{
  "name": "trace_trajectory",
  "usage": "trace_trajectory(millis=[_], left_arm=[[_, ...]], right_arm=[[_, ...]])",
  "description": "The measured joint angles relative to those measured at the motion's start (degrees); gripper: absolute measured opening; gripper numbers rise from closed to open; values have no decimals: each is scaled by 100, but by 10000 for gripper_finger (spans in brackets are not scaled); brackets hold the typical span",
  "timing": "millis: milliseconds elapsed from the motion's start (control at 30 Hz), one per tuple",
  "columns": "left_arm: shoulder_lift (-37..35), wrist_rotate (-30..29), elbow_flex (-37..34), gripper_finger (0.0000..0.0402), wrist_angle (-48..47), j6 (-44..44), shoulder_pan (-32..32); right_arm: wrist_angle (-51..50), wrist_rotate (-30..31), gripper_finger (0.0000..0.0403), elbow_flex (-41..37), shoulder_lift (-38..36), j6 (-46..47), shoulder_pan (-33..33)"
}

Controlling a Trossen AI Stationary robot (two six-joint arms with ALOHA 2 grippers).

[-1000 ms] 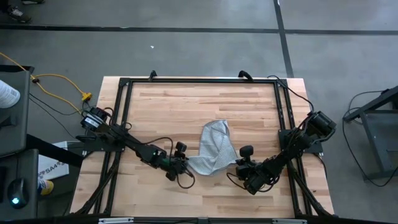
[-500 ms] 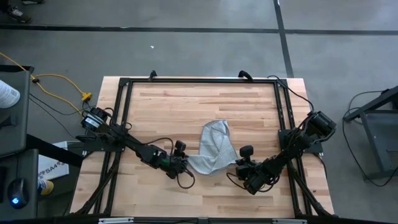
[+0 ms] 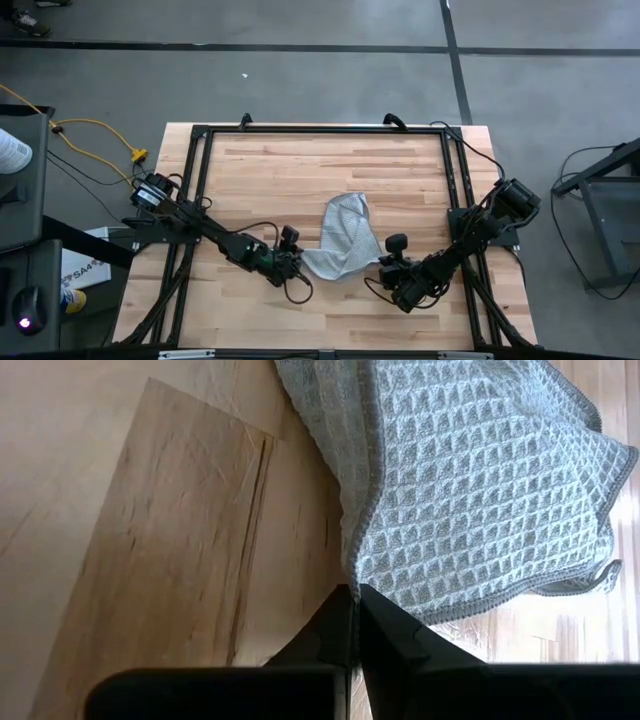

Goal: Fold microfiber towels
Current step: Fold the gray towel on the table

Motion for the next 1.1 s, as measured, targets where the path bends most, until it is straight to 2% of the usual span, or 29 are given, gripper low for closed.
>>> trace_trajectory(millis=[300, 667, 933, 1100], left_arm=[[0, 66, 0, 106, 56, 171, 5], [0, 91, 0, 7, 141, 235, 4], [0, 85, 0, 4, 141, 228, 4], [0, -165, 0, 3, 146, 243, 4]], right_arm=[[2, 0, 4, 0, 0, 0, 0], [2, 0, 4, -2, 0, 0, 1], [6, 34, 4, -2, 0, 0, 2], [10, 523, 4, -4, 0, 143, -2]])
